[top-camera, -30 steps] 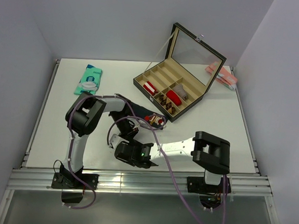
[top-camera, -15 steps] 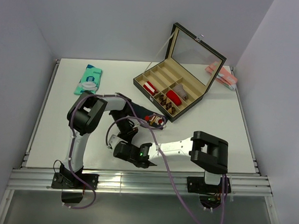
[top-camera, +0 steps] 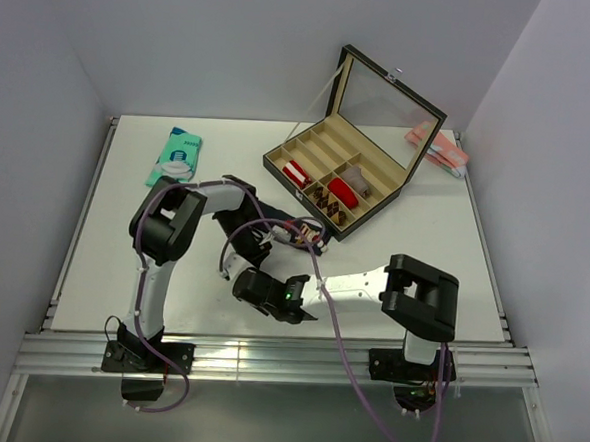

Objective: Roll the socks
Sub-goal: Pick up the sock at the center of the board.

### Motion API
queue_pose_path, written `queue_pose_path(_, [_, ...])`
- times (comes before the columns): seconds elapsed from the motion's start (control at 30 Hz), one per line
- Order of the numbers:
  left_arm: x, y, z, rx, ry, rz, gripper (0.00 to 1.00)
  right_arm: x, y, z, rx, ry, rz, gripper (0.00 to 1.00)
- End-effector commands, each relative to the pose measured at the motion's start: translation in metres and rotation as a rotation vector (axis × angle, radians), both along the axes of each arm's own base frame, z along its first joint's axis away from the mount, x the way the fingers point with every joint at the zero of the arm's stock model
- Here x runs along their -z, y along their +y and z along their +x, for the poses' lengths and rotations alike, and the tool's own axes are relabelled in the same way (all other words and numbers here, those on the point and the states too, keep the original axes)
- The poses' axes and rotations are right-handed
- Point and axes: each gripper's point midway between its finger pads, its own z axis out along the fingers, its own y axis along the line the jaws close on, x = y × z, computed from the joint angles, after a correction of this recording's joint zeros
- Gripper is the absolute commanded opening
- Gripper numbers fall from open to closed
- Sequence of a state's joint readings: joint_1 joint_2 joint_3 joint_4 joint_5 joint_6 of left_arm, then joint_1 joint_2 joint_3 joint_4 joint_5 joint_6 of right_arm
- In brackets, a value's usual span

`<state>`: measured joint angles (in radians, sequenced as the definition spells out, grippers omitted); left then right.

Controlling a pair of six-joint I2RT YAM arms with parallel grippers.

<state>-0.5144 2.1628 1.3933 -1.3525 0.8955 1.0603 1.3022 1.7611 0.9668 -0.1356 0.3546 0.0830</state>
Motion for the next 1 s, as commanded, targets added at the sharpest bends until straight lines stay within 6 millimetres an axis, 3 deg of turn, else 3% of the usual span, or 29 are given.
queue_pose_path(0.0, [-0.013,0.002,0.024,0.001,-0.111,-0.063,0.57,0.011,-0.031,0.005,0.069,0.034,-0.055,0.0])
queue_pose_path(0.27, [-0.039,0.012,0.069,-0.153,-0.174,-0.108,0.54,0.0,-0.043,0.022,0.165,0.036,-0.017,0.0])
queue_pose_path(0.5, [-0.075,0.037,0.132,-0.409,-0.229,-0.153,0.5,-0.027,-0.054,0.049,0.282,0.051,0.097,0.0])
queue_pose_path(0.67, [-0.105,0.047,0.141,-0.503,-0.276,-0.162,0.49,-0.049,-0.061,0.07,0.34,0.054,0.161,0.0])
queue_pose_path(0.8, [-0.116,0.051,0.14,-0.535,-0.334,-0.145,0.49,-0.071,-0.068,0.09,0.382,0.028,0.185,0.0])
queue_pose_path(0.97, [-0.131,0.053,0.136,-0.552,-0.369,-0.154,0.49,-0.116,-0.084,0.136,0.473,-0.064,0.213,0.0])
